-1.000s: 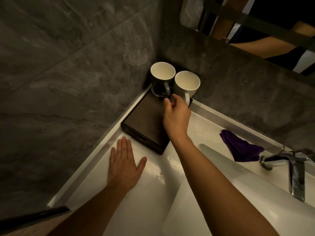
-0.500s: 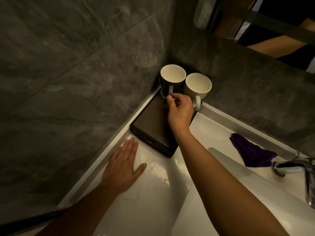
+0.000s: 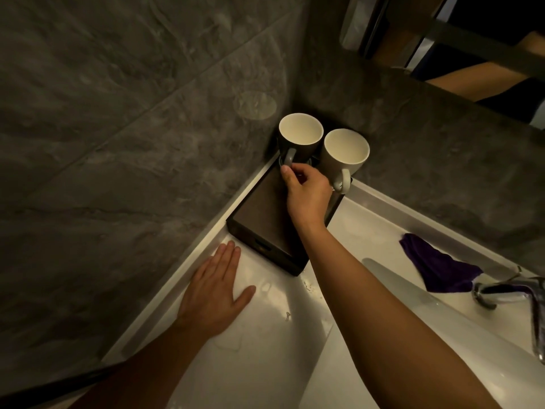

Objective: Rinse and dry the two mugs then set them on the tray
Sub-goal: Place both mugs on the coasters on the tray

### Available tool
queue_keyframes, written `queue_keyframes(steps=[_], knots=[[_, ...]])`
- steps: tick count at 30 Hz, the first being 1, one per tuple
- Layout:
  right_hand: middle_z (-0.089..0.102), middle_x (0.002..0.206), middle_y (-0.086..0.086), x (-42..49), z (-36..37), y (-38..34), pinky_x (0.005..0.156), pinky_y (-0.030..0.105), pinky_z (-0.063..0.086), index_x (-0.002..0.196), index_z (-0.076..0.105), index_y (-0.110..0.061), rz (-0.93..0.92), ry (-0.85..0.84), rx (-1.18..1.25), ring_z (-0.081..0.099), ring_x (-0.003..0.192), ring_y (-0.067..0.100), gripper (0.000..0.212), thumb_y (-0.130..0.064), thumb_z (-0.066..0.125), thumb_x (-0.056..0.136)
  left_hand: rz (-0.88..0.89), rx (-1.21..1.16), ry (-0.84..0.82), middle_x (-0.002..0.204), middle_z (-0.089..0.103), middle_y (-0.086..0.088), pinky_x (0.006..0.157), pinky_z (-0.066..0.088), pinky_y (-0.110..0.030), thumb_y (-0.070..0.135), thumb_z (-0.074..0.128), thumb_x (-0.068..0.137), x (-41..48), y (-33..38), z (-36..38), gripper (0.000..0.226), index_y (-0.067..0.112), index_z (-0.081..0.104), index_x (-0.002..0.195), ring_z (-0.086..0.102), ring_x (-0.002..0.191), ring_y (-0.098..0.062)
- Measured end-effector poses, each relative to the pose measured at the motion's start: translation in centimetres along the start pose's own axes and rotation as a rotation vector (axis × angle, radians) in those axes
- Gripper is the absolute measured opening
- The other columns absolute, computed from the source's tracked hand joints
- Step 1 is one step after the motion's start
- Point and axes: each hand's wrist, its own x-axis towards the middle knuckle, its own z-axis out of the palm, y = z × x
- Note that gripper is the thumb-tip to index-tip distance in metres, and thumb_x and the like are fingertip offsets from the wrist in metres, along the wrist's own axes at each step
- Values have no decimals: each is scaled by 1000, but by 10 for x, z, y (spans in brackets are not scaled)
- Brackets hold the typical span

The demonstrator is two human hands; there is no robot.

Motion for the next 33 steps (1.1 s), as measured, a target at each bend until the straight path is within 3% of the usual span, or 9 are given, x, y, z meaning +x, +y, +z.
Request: queue_keyframes(steps=[4, 8, 12, 14, 16, 19, 22, 31, 33], knots=[[75, 116, 1, -7, -12, 0, 91, 24, 54, 124, 73, -15, 18, -24, -18, 68, 99, 7, 30, -29, 69, 98, 0, -8, -6, 173, 0, 1, 125, 6, -37, 82, 10, 93, 0, -1, 0, 93, 24, -3, 165, -4, 159, -13], [68, 97, -5, -27, -43, 10, 73, 21, 51, 104, 72, -20, -152, 201, -64, 61, 82, 2, 11, -27, 69, 96, -4, -12, -6, 174, 3, 0, 126, 11, -38, 82, 11, 93, 0, 0, 0, 94, 23, 1, 166, -1, 159, -14], [56, 112, 1, -25, -72, 27, 73, 28, 52, 116, 60, -17, -61, 365, -42, 60, 83, 15, 27, -31, 69, 95, -11, 0, -5, 174, 5, 0, 125, 12, -39, 82, 11, 93, 0, 0, -1, 94, 23, 1, 166, 0, 159, -15], [56, 118, 2, -18, -80, 35, 75, 29, 55, 123, 58, -17, 32, 316, -52, 60, 81, 10, 35, -35, 69, 95, -15, 7, -9, 174, 5, 0, 125, 12, -39, 82, 12, 93, 0, 1, -1, 94, 23, 1, 166, 0, 159, -15], [62, 114, 0, -11, -83, 41, 79, 34, 59, 120, 63, -20, 43, 220, -54, 63, 84, 4, 28, -37, 66, 97, -20, 10, -16, 174, 4, 0, 125, 10, -39, 82, 11, 92, 0, 1, -1, 94, 24, -1, 166, -2, 159, -14], [66, 107, -3, -8, -83, 43, 84, 41, 61, 107, 65, -31, 29, 123, -62, 66, 92, 11, 8, -35, 64, 99, -22, 6, -21, 174, 2, 1, 126, 9, -39, 82, 9, 92, 0, 2, -2, 95, 24, -2, 165, -2, 159, -15], [65, 102, -7, -7, -83, 43, 85, 41, 61, 102, 63, -37, 22, 128, -61, 67, 93, 14, 6, -31, 65, 99, -22, 5, -23, 174, 2, 0, 126, 9, -39, 83, 6, 90, -1, 3, -4, 96, 24, -2, 165, -2, 159, -15], [70, 97, -5, -6, -73, 39, 74, 19, 51, 106, 75, -22, 16, 118, -76, 65, 86, 4, 13, -30, 69, 97, -17, 9, -29, 174, -2, 1, 125, 5, -38, 84, 4, 89, 0, 3, -5, 97, 24, -4, 165, -7, 158, -14], [71, 96, -4, -7, -70, 36, 74, 21, 53, 106, 77, -19, 7, 115, -96, 65, 85, 6, 15, -30, 70, 96, -17, 14, -23, 174, -3, 1, 125, 4, -37, 84, 4, 89, 0, 2, -5, 97, 24, -4, 165, -9, 158, -13]])
